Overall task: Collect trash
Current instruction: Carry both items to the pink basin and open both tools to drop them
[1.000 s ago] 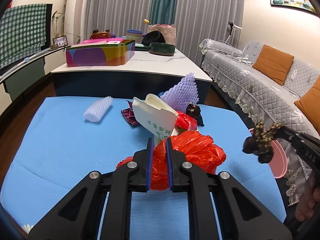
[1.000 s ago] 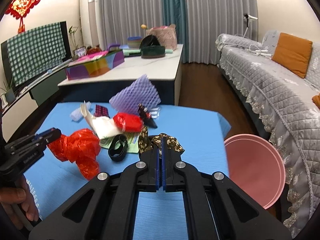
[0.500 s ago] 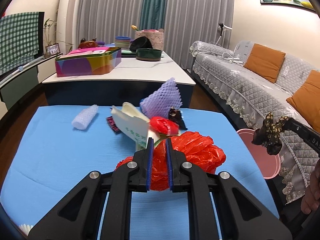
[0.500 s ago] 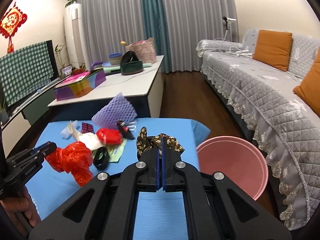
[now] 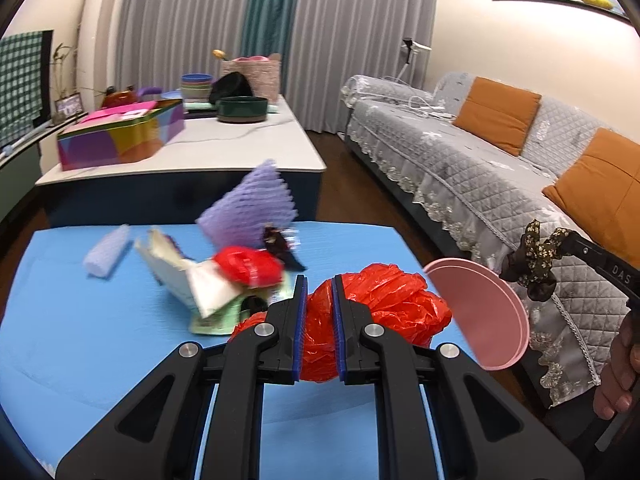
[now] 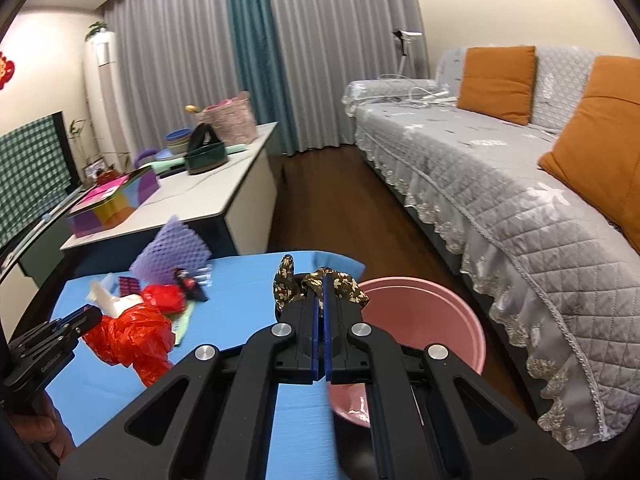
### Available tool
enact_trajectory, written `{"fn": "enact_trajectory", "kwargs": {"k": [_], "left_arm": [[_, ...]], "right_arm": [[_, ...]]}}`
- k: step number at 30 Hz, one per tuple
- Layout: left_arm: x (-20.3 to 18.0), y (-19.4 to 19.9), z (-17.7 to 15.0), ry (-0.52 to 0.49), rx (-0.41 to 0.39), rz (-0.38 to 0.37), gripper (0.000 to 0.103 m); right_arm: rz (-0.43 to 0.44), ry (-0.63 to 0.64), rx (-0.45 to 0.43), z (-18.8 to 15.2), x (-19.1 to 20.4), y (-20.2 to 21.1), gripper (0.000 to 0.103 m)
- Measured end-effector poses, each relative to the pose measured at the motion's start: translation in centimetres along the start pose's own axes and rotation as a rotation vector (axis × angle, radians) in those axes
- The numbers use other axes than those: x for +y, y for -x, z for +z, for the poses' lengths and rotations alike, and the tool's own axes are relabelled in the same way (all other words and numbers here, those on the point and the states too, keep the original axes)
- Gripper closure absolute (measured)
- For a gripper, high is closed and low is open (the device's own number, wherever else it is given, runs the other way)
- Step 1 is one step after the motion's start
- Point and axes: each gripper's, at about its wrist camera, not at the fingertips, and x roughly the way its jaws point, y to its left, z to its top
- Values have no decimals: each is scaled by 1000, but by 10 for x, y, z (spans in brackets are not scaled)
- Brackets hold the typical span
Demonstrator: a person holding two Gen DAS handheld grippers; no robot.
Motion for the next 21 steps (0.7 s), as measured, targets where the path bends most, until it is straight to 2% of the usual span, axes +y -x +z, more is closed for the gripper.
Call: {"fn": "enact_trajectory", "kwargs": {"k": [11, 21], "left_arm": [[-44, -39, 8, -49, 13, -66, 91], [-93, -77, 24, -114, 16, -138, 91]], "right_arm": [[-81, -85, 21, 6, -48, -18, 101], [-133, -98, 47, 9, -70, -38, 101]]}}
